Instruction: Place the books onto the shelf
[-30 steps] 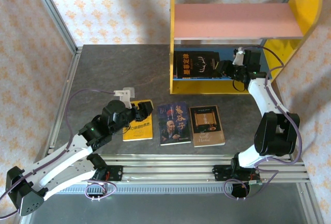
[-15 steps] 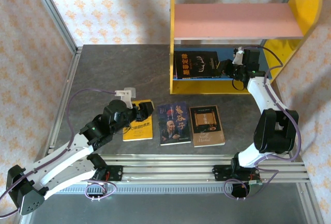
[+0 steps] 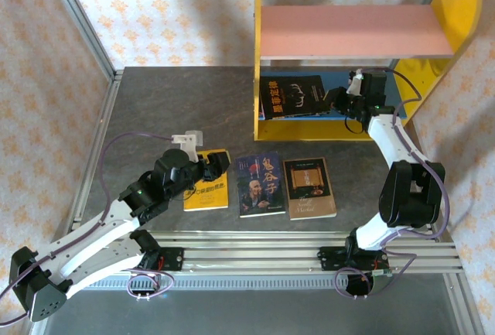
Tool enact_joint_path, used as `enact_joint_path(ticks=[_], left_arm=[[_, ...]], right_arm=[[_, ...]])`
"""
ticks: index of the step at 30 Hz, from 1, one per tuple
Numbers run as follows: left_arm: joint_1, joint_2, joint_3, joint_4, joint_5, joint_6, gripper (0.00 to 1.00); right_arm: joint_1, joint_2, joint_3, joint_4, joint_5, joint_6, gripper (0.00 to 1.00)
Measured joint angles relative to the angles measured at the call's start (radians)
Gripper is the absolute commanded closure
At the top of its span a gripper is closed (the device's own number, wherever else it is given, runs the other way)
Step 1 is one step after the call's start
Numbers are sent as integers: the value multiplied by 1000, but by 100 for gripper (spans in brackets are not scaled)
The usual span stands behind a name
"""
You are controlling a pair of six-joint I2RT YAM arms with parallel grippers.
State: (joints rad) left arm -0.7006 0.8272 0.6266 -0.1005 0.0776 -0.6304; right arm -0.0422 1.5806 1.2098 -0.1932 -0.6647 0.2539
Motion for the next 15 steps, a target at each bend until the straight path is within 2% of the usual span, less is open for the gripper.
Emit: enact_joint_path(ticks=[15], left_arm=[[0,0,0,0,0,0,36]], right_arm=[[10,-23,-23,-8,14,4,82]])
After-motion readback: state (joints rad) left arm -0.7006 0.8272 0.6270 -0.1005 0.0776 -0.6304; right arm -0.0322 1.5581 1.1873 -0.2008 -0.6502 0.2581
